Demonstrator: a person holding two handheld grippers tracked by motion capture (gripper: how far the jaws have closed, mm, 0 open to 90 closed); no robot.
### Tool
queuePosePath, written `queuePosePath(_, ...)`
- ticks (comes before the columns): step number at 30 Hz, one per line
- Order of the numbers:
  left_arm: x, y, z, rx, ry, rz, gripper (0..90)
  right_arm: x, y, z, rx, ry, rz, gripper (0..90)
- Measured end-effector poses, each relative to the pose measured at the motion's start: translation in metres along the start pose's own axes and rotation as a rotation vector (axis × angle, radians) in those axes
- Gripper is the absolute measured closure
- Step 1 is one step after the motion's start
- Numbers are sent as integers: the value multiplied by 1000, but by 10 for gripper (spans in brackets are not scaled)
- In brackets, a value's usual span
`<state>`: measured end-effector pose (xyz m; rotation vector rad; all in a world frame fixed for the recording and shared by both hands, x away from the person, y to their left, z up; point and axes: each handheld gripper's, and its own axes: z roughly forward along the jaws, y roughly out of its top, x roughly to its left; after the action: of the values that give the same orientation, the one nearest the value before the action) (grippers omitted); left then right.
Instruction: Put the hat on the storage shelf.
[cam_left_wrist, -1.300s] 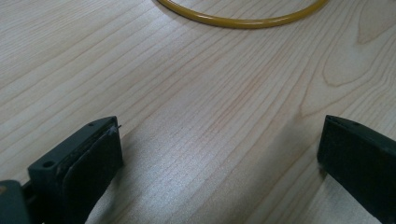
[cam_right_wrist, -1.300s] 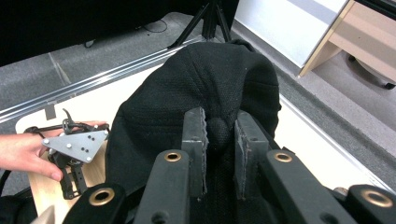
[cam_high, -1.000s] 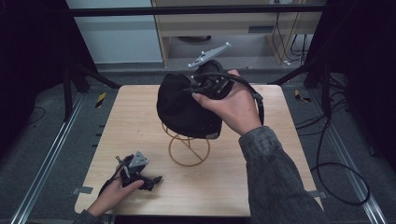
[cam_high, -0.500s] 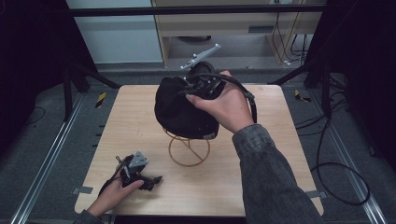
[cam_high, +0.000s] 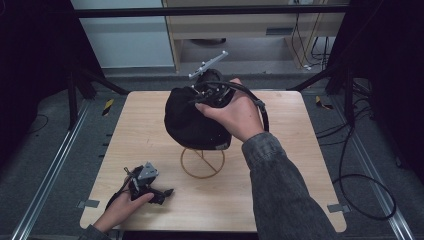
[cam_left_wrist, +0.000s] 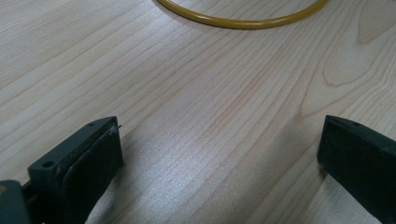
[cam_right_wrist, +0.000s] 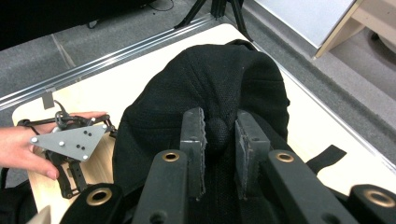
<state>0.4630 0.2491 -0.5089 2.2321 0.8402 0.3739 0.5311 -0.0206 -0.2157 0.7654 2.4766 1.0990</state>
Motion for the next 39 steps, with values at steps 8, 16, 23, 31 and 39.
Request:
queuePosePath(8, 0, 0, 0, 0, 0, 0, 0, 0, -1, 12, 18, 9, 9, 758)
queuePosePath(16, 0, 0, 0, 0, 1, 0, 0, 1, -3, 18, 37, 13, 4, 754)
queuePosePath(23, 0, 0, 0, 0, 1, 0, 0, 1, -5, 22, 48, 19, 5, 750)
queuePosePath(31, 0, 0, 0, 0, 1, 0, 0, 1, -7, 24, 55, 20, 3, 745)
queuePosePath(39, 0, 0, 0, 0, 1, 0, 0, 1, -9, 23, 54, 27, 13, 742)
